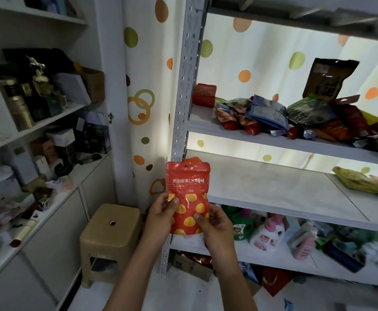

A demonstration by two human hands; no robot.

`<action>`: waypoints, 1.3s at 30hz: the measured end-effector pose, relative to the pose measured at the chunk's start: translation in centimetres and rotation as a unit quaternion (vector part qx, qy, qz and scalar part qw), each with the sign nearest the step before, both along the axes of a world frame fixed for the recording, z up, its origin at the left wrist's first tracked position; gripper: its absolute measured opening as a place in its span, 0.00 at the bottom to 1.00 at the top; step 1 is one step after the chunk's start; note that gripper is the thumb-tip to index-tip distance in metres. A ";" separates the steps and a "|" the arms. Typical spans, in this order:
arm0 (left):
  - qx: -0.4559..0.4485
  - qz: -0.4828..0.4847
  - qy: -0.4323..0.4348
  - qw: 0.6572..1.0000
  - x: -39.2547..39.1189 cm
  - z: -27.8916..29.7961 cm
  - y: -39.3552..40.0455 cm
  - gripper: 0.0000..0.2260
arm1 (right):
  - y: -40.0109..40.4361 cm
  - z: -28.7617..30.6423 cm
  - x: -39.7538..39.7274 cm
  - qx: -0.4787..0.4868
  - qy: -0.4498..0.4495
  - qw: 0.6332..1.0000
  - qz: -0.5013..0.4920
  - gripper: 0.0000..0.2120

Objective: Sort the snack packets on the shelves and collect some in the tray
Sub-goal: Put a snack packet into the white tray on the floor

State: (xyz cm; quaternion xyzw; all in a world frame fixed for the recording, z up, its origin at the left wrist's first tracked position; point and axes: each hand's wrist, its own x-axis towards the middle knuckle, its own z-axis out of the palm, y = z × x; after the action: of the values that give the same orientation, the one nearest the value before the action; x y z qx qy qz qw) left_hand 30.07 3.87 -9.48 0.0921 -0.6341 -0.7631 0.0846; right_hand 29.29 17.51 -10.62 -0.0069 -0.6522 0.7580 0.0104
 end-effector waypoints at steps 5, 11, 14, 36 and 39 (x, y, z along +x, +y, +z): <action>0.007 -0.013 0.009 1.000 -4.1 1.3 -0.4 0.11 | -0.5 1.0 -3.1 0.016 0.003 0.999 -0.043 0.14; -0.039 -0.051 0.031 0.997 -9.1 4.2 -0.7 0.12 | -1.3 3.4 -7.5 0.050 0.019 0.993 -0.106 0.14; -0.069 -0.077 0.052 0.993 -11.9 7.0 -0.7 0.11 | -1.0 6.3 -10.3 0.044 0.046 0.989 -0.131 0.14; -0.319 0.066 0.128 0.937 -27.7 14.3 2.1 0.18 | 1.4 19.0 -30.9 0.465 0.102 0.880 0.008 0.17; -0.347 0.107 0.122 0.924 -28.7 13.7 2.6 0.17 | 1.7 18.7 -31.3 0.478 0.121 0.870 0.010 0.14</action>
State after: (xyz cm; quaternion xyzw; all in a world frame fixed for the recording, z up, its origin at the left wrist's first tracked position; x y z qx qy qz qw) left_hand 1.40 6.46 4.25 0.0303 -0.8301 -0.4875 0.2689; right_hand -2.06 19.20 8.08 0.0975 -0.9285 0.3484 0.0838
